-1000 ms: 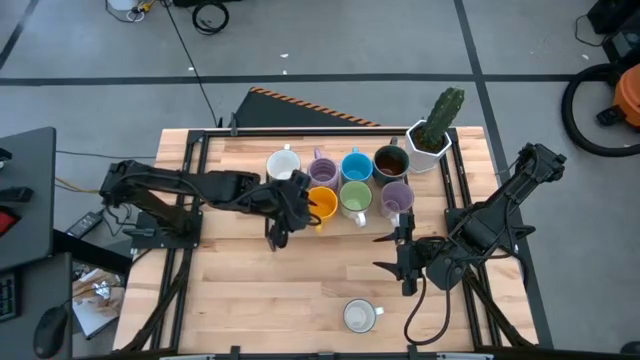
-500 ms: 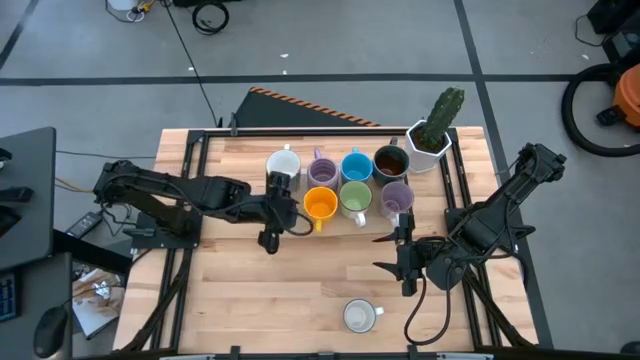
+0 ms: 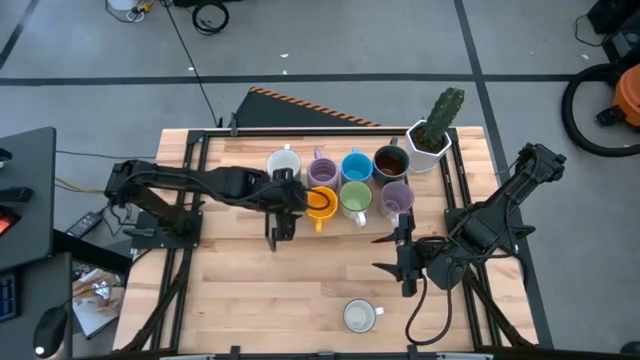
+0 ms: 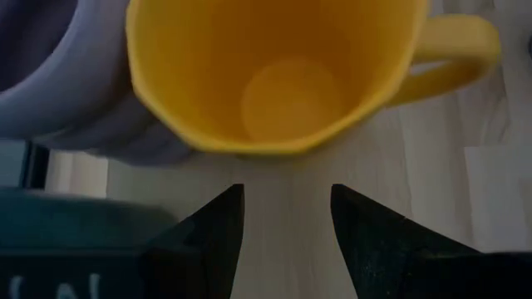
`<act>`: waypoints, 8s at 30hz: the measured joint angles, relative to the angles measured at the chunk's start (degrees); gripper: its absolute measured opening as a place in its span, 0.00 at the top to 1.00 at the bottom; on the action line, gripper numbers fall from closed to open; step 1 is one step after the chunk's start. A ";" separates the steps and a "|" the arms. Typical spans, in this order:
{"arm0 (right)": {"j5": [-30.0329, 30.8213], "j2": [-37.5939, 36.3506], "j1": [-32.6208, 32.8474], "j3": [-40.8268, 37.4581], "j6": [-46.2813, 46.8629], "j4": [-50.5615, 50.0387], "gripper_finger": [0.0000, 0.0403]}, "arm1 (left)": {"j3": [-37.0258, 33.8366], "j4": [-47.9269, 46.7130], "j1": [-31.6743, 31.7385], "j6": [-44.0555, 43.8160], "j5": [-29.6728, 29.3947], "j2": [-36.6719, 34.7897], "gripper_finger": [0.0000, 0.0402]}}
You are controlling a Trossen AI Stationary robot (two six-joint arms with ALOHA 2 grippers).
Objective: Place coffee mugs
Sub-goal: Put the yellow mug on the shelf, then put the white mug on the shelf
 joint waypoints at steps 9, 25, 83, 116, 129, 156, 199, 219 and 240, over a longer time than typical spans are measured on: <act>-0.85 -0.02 0.00 0.00 -1.01 0.84 0.37 | 0.23 3.91 -0.05 0.87 -0.73 2.25 0.53; -0.85 -0.01 -0.01 0.00 -0.89 1.01 0.37 | 0.04 8.93 -0.05 0.14 -1.79 3.60 0.53; -0.81 -1.55 -0.93 0.26 -0.85 3.56 0.37 | -0.12 20.07 -10.31 1.83 -6.36 8.85 0.53; -16.78 3.86 -1.13 6.26 4.56 -3.71 0.42 | -0.05 2.94 -22.29 -11.13 -1.65 -8.94 0.53; -19.68 12.78 2.12 12.79 4.79 -9.87 0.42 | -9.68 14.62 -31.78 -18.04 -13.02 -7.87 0.53; -28.68 19.68 5.57 12.17 -0.50 -7.16 0.45 | -21.28 32.62 -36.58 -36.68 -11.72 -9.42 0.53; -37.18 36.63 3.38 22.80 -12.06 -13.10 0.48 | -21.23 30.57 -40.26 -45.71 -16.02 -9.40 0.53; -37.04 36.61 -2.80 18.93 -13.21 -9.87 0.66 | -21.23 30.63 -40.13 -47.20 -16.18 -9.40 0.53; -38.38 36.59 -12.71 18.93 -6.90 -7.94 0.90 | -21.23 30.54 -39.76 -46.72 -17.67 -9.38 0.53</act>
